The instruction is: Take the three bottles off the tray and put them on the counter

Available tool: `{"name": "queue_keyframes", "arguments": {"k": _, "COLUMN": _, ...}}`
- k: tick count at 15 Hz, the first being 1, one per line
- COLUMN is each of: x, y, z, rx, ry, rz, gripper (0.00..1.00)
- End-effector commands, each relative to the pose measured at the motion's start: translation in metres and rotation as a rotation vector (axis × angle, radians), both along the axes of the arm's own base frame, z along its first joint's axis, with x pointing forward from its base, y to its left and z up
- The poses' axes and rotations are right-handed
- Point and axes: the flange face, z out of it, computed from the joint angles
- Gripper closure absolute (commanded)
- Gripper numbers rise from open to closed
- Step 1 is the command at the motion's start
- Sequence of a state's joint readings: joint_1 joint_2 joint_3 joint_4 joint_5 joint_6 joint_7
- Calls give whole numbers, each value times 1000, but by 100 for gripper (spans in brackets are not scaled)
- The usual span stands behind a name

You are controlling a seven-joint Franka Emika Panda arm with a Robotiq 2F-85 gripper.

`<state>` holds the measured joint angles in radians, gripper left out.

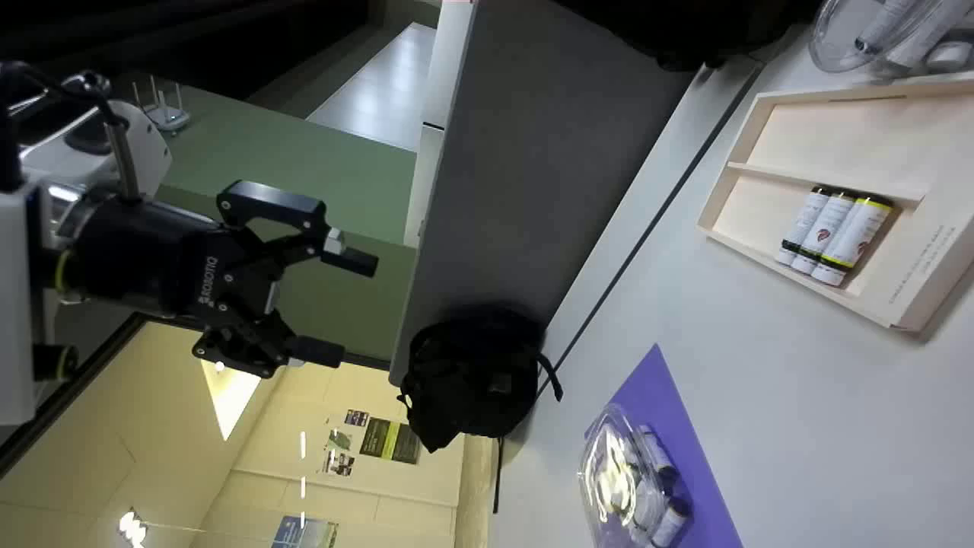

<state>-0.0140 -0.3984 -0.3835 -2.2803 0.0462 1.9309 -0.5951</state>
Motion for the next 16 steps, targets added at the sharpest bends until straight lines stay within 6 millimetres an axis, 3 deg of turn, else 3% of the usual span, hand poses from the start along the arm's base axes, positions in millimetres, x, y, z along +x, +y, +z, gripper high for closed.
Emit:
{"name": "queue_keyframes", "arguments": {"k": 1, "x": 0, "y": 0, "z": 1, "rx": 0, "ry": 0, "rz": 0, "gripper": 0}}
{"name": "queue_keyframes", "arguments": {"k": 9, "x": 0, "y": 0, "z": 1, "rx": 0, "ry": -1, "rz": 0, "gripper": 0}}
{"name": "queue_keyframes", "arguments": {"k": 16, "x": 25, "y": -55, "z": -13, "rx": 130, "ry": -165, "rz": -378, "gripper": 0}}
